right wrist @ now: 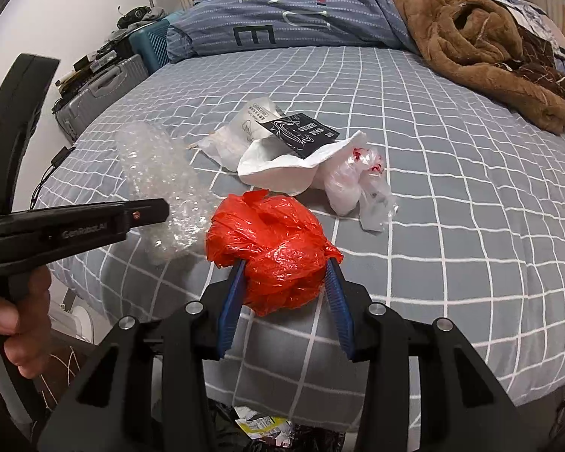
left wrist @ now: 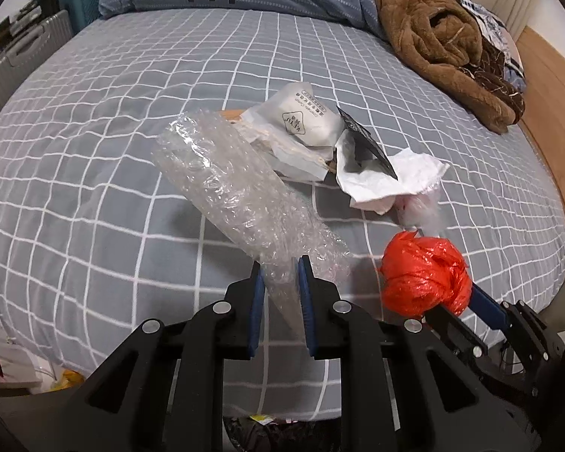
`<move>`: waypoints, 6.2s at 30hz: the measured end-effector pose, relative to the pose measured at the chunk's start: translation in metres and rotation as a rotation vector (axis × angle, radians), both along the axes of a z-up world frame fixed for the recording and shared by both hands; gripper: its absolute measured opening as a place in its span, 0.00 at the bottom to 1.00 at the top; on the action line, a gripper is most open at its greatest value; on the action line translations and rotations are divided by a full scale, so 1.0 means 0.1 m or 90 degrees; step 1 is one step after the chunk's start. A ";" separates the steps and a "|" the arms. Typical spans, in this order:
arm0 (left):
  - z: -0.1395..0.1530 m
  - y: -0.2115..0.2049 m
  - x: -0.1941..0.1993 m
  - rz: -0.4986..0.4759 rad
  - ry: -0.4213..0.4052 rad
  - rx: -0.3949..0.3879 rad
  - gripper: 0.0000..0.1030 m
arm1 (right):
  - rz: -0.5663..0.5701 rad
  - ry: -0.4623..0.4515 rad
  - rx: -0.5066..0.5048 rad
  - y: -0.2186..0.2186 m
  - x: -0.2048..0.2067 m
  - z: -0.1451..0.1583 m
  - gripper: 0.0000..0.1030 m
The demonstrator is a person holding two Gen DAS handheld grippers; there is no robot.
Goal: Collect trash
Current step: 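Lift the bubble wrap and red bag and carry both down over the bin, then open the right tool over the bin while the left tool releases the bubble wrap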
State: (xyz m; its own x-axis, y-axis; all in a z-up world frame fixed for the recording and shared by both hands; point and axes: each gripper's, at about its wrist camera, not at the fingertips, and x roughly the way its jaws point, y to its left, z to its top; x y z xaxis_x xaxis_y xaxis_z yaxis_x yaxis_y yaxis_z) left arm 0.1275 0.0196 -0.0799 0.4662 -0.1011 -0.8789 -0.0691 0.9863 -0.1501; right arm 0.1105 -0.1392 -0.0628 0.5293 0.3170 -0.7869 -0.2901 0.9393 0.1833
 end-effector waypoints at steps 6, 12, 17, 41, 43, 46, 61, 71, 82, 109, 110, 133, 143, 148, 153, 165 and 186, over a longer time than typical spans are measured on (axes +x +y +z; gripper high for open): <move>0.04 0.03 -0.20 -0.001 -0.006 0.007 0.17 | -0.008 -0.004 0.004 -0.02 -0.12 0.05 0.40; 0.09 0.00 -0.37 -0.012 -0.012 0.022 0.17 | -0.012 -0.010 0.002 -0.04 -0.25 0.12 0.40; 0.18 -0.03 -0.51 -0.021 -0.026 0.034 0.17 | -0.019 -0.018 0.000 -0.05 -0.35 0.21 0.39; 0.46 -0.08 -1.29 -0.033 -0.065 0.029 0.16 | -0.058 -0.041 -0.013 -0.18 -1.00 0.52 0.40; 0.47 -0.09 -1.35 -0.034 -0.067 0.029 0.16 | -0.058 -0.041 -0.009 -0.17 -1.07 0.54 0.40; 0.49 -0.09 -1.43 -0.034 -0.070 0.025 0.17 | -0.056 -0.045 -0.011 -0.15 -1.17 0.56 0.40; 0.56 -0.18 -1.90 -0.040 -0.085 0.029 0.17 | -0.057 -0.058 -0.016 -0.12 -1.57 0.72 0.39; 0.57 -0.27 -2.17 -0.052 -0.090 0.036 0.17 | -0.051 -0.057 -0.020 -0.08 -1.78 0.74 0.40; 0.26 -0.39 -2.32 -0.062 -0.066 0.035 0.17 | -0.046 -0.025 -0.020 -0.07 -1.92 0.49 0.40; -0.81 -0.29 -2.27 -0.060 0.023 0.013 0.16 | -0.057 0.095 -0.058 -0.09 -1.87 -0.62 0.40; -0.86 -0.28 -2.25 -0.058 0.030 0.008 0.16 | -0.057 0.102 -0.058 -0.08 -1.86 -0.67 0.40; -1.43 -0.14 -2.05 -0.034 0.089 -0.003 0.17 | -0.055 0.182 -0.067 0.05 -1.59 -1.20 0.44; -1.46 -0.23 -2.01 -0.032 0.101 -0.002 0.17 | -0.074 0.154 -0.065 -0.01 -1.62 -1.05 0.76; -1.46 -0.32 -1.98 -0.044 0.103 0.001 0.17 | -0.098 0.128 -0.077 -0.17 -1.61 -0.92 0.89; -1.49 -0.43 -1.94 -0.062 0.105 0.002 0.17 | -0.115 0.103 -0.105 -0.32 -1.59 -0.88 0.93; -1.54 -0.82 -1.90 -0.115 0.107 0.008 0.17 | -0.164 0.108 -0.086 -0.76 -1.60 -0.96 0.93; -1.55 -0.89 -1.94 -0.120 0.099 0.024 0.26 | -0.175 0.123 -0.074 -0.76 -1.56 -1.03 0.93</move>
State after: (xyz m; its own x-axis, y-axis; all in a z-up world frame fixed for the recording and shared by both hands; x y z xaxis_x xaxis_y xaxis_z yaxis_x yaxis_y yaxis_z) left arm -0.0662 -0.0696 -0.2353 0.3013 -0.1398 -0.9432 0.0980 0.9885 -0.1152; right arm -0.0451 -0.2154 -0.1659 0.4198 0.0866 -0.9035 0.0055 0.9952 0.0979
